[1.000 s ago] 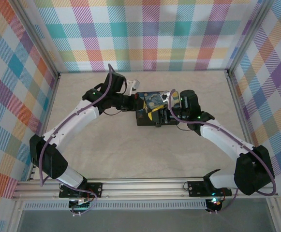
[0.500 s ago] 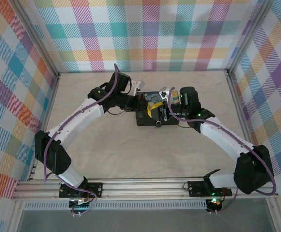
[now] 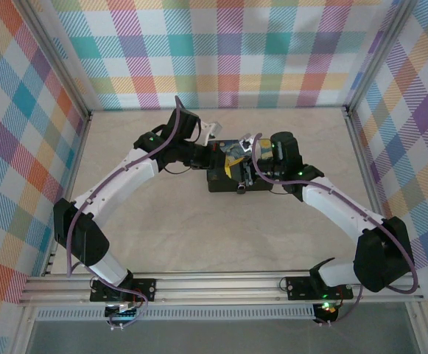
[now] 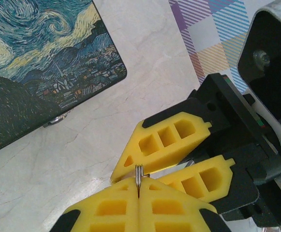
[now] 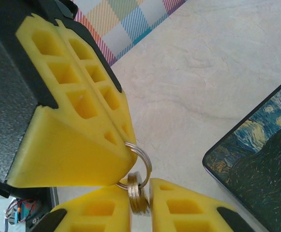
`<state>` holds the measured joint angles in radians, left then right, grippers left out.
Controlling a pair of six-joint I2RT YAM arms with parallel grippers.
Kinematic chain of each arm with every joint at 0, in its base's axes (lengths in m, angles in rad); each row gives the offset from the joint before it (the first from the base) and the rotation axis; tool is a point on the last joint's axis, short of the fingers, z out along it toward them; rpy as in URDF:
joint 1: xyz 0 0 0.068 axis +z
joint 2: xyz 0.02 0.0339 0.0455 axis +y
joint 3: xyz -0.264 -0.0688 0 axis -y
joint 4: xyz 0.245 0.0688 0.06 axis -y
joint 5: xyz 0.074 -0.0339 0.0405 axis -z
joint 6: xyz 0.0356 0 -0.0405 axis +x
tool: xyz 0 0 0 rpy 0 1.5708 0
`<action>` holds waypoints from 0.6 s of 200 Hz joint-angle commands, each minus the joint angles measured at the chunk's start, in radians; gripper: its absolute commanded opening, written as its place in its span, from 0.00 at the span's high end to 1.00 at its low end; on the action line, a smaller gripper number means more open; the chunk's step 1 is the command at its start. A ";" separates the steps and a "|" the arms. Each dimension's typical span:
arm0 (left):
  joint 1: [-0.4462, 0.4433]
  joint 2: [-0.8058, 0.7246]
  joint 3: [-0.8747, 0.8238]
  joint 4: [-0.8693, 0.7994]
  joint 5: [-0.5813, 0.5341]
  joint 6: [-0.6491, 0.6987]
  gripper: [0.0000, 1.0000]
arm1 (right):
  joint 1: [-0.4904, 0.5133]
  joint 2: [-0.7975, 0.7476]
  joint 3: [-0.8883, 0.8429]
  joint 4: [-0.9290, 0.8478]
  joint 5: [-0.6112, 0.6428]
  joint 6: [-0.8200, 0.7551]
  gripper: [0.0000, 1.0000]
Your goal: Unlock a padlock with a key
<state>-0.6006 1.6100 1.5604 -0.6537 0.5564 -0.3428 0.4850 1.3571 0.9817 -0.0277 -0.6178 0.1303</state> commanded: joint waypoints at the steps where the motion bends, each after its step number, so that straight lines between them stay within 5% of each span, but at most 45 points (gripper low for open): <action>1: -0.016 0.002 0.022 -0.037 0.019 0.021 1.00 | 0.001 0.002 0.019 0.016 0.001 0.000 0.86; 21: -0.016 0.006 0.019 -0.036 -0.002 0.018 1.00 | 0.001 0.003 0.015 0.019 -0.008 0.020 0.89; 61: -0.015 0.010 0.011 -0.021 -0.039 -0.007 0.85 | 0.001 0.016 -0.002 0.022 -0.007 0.116 0.97; 95: -0.004 0.001 0.003 -0.020 -0.121 -0.046 0.41 | 0.001 0.023 -0.024 0.029 0.017 0.215 0.98; 120: 0.026 -0.034 -0.064 0.032 -0.191 -0.125 0.32 | -0.004 0.042 -0.035 0.021 0.060 0.317 0.98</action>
<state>-0.5964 1.6119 1.5547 -0.6518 0.4473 -0.3927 0.4858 1.3758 0.9714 -0.0219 -0.5926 0.3260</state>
